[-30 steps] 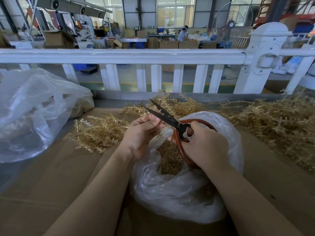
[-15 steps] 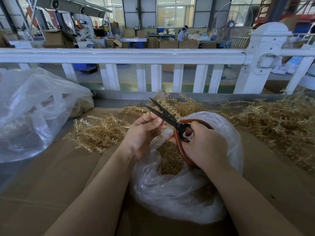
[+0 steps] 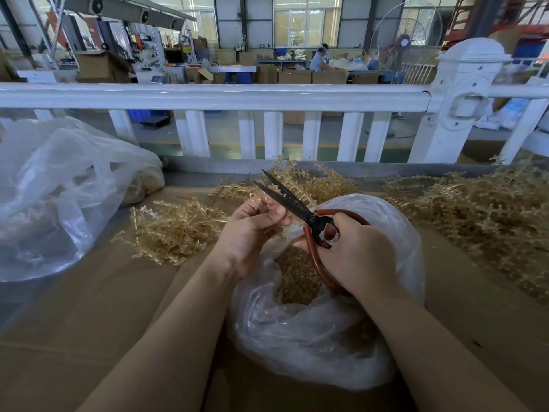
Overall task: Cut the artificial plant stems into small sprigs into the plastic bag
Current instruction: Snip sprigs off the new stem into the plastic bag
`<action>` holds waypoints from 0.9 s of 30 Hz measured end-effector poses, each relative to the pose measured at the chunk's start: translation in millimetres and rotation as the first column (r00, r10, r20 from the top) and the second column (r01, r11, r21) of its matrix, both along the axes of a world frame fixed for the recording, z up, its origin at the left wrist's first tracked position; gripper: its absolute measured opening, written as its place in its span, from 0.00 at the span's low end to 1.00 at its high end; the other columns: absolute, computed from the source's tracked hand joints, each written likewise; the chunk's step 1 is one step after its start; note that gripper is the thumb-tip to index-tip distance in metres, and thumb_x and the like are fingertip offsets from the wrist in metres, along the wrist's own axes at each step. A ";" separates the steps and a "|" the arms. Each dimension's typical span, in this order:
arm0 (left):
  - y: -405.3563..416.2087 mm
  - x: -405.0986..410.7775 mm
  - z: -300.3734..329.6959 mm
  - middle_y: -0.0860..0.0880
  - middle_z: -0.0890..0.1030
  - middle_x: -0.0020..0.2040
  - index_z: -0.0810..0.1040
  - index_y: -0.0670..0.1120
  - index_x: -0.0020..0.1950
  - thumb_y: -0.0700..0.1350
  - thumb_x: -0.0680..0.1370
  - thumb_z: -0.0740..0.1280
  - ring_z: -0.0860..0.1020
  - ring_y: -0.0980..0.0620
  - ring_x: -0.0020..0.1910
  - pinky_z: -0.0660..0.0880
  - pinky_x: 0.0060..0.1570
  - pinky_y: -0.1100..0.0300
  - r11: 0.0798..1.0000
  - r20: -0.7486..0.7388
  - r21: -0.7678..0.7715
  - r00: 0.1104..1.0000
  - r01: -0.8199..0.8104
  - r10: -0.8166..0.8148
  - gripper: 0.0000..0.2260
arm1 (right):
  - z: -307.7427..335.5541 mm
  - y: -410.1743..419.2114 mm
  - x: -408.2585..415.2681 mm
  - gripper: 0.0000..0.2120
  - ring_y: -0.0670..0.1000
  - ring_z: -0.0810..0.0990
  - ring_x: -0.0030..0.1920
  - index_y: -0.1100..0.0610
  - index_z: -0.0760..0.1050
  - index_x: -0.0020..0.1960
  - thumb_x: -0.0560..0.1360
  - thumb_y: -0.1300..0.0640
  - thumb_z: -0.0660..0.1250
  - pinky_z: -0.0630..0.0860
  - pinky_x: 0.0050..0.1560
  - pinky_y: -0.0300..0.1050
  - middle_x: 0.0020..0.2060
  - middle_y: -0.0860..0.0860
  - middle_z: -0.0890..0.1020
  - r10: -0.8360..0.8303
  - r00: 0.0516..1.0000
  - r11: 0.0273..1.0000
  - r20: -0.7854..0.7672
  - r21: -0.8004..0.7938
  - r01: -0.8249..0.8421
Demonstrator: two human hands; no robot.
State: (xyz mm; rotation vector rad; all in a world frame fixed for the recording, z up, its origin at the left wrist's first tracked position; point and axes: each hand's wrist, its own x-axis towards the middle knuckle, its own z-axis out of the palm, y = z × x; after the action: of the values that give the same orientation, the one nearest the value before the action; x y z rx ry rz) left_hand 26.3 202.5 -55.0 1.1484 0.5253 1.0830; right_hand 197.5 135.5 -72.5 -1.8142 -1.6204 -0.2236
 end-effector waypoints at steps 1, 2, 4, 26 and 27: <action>-0.1 -0.2 -0.1 0.48 0.80 0.37 0.78 0.43 0.43 0.37 0.71 0.69 0.78 0.53 0.36 0.76 0.47 0.60 1.000 0.004 -0.001 1.000 0.001 -0.001 0.03 | 0.0 0.1 0.1 0.19 0.35 0.66 0.31 0.45 0.69 0.40 0.71 0.33 0.72 0.59 0.33 0.29 0.33 0.36 0.71 0.003 1.000 1.000 0.000 -0.009 -0.003; -0.3 -0.5 0.1 0.48 0.80 0.37 0.78 0.43 0.43 0.37 0.71 0.69 0.78 0.53 0.36 0.76 0.46 0.60 1.000 0.008 -0.005 1.000 0.003 -0.003 0.03 | 0.3 0.4 0.2 0.19 0.35 0.67 0.31 0.45 0.69 0.41 0.71 0.33 0.72 0.59 0.33 0.28 0.34 0.37 0.72 0.005 1.000 1.000 0.002 -0.019 -0.005; 0.2 -0.7 -0.3 0.48 0.80 0.37 0.78 0.43 0.43 0.37 0.71 0.69 0.78 0.52 0.37 0.75 0.47 0.59 1.000 0.007 -0.017 1.000 0.003 -0.003 0.03 | 0.6 1.0 0.7 0.18 0.35 0.67 0.32 0.45 0.69 0.41 0.72 0.33 0.71 0.59 0.33 0.28 0.35 0.36 0.72 0.009 1.000 0.999 -0.005 -0.033 -0.009; 1.8 5.9 -0.5 0.42 0.85 0.40 0.84 0.44 0.41 0.39 0.69 0.74 0.84 0.51 0.36 0.79 0.34 0.58 0.971 -0.106 -0.235 0.994 -0.047 0.022 0.02 | -6.5 8.5 2.1 0.14 0.33 0.75 0.34 0.49 0.83 0.50 0.74 0.40 0.68 0.67 0.34 0.26 0.29 0.33 0.73 0.104 0.940 0.994 -0.324 0.078 -0.083; 0.7 6.2 0.2 0.43 0.85 0.40 0.84 0.45 0.40 0.39 0.70 0.74 0.84 0.51 0.35 0.77 0.32 0.59 0.972 -0.134 -0.233 0.991 -0.038 0.007 0.01 | -6.5 9.2 1.9 0.13 0.32 0.76 0.36 0.49 0.83 0.51 0.74 0.42 0.70 0.69 0.35 0.26 0.30 0.33 0.74 0.117 0.934 0.993 -0.337 0.070 -0.099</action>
State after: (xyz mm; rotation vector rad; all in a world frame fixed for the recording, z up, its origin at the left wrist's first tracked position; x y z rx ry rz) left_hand 32.5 203.2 -54.8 1.0112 0.7527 0.9394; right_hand 199.4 144.7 -79.0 -1.6138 -1.4470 0.0950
